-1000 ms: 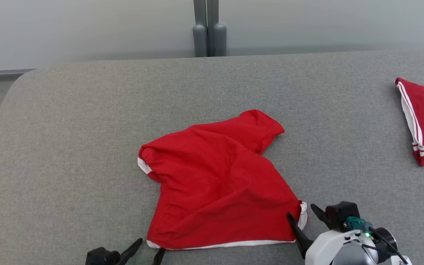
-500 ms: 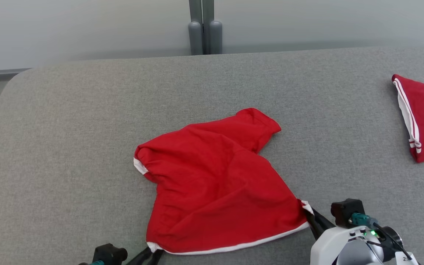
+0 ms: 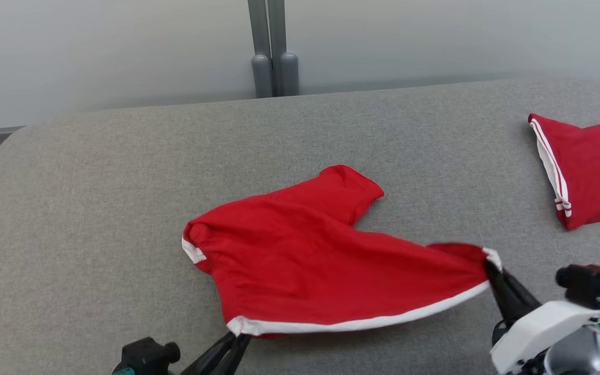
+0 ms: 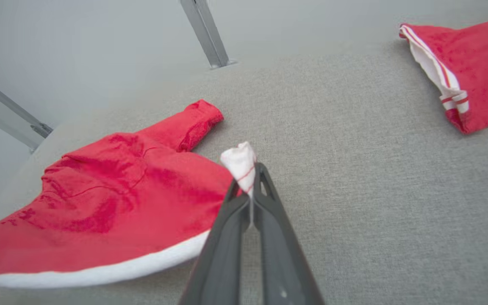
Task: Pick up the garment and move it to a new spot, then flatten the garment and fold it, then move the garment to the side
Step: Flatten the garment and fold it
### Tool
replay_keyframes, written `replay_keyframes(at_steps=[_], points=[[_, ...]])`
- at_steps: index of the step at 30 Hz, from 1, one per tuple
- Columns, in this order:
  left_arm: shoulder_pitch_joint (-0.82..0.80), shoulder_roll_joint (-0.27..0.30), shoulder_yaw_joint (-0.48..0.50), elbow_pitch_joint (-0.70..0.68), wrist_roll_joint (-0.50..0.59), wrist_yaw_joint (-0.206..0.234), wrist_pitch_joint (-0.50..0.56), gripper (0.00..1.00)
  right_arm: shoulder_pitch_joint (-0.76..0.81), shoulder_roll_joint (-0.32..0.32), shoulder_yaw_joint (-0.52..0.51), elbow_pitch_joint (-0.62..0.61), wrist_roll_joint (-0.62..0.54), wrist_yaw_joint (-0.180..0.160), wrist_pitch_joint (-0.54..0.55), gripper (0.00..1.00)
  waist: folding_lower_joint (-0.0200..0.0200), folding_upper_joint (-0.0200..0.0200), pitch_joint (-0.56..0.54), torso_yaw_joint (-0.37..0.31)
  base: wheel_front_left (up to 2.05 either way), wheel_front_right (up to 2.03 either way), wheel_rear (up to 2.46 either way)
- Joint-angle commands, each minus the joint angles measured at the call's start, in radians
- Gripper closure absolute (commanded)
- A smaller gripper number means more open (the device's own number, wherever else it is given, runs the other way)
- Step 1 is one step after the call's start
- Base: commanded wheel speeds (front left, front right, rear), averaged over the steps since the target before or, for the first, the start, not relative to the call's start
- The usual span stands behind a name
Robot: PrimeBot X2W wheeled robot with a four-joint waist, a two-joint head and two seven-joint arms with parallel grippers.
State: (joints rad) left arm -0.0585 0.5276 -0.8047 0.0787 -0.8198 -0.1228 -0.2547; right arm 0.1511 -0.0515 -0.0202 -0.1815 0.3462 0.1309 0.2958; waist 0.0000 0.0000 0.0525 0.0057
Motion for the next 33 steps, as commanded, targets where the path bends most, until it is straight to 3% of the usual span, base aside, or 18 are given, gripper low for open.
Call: replay_keyframes(at_steps=[1, 4, 8, 10, 14, 17, 22, 28, 33], points=[[-0.003, 0.020, 0.013, -0.072, -0.018, 0.007, 0.015, 1.00, -0.001, -0.001, -0.026, -0.052, 0.042, 0.000, 0.016, 1.00, 0.0000, 0.0000, -0.005, -0.009, 0.00, 0.00, 0.00], [-0.038, 0.059, 0.042, -0.271, -0.060, 0.012, 0.075, 1.00, -0.041, 0.000, -0.064, -0.180, 0.136, 0.000, 0.069, 1.00, 0.0000, 0.0000, 0.010, -0.014, 0.00, 0.00, 0.00], [-0.151, 0.122, 0.106, -0.449, -0.115, 0.023, 0.189, 1.00, -0.143, 0.000, -0.099, -0.303, 0.180, 0.000, 0.168, 1.00, 0.0000, 0.0000, 0.071, -0.017, 0.00, 0.00, 0.00], [-0.245, 0.143, 0.146, -0.489, -0.145, 0.024, 0.248, 1.00, -0.237, -0.008, -0.116, -0.334, 0.167, 0.000, 0.217, 1.00, 0.0000, 0.0000, 0.121, -0.017, 0.00, 0.00, 0.00], [-0.479, 0.132, 0.216, -0.468, -0.207, 0.014, 0.356, 1.00, -0.494, -0.009, -0.157, -0.299, 0.147, 0.000, 0.303, 1.00, 0.0000, 0.0000, 0.252, -0.019, 0.00, 0.00, 0.00], [-0.686, 0.097, 0.258, -0.366, -0.233, 0.010, 0.418, 1.00, -0.739, -0.005, -0.213, -0.195, 0.130, 0.000, 0.340, 1.00, 0.0000, 0.0000, 0.364, -0.019, 0.00, 0.00, 0.00], [-1.096, 0.001, 0.312, -0.065, -0.197, 0.006, 0.451, 1.00, -1.218, -0.004, -0.341, 0.102, 0.032, -0.001, 0.302, 1.00, 0.0000, 0.0000, 0.566, -0.008, 0.00, 0.00, 0.00], [-1.462, -0.101, 0.309, 0.295, -0.079, 0.003, 0.358, 1.00, -1.672, -0.013, -0.445, 0.474, -0.121, -0.004, 0.078, 1.00, 0.0000, 0.0000, 0.672, -0.004, 0.00, 0.00, 0.00], [-1.558, -0.162, 0.253, 0.501, -0.032, -0.002, 0.282, 1.00, -1.816, -0.012, -0.489, 0.732, -0.149, -0.006, -0.109, 1.00, 0.0000, 0.0000, 0.708, -0.013, 0.00, 0.00, 0.00]])
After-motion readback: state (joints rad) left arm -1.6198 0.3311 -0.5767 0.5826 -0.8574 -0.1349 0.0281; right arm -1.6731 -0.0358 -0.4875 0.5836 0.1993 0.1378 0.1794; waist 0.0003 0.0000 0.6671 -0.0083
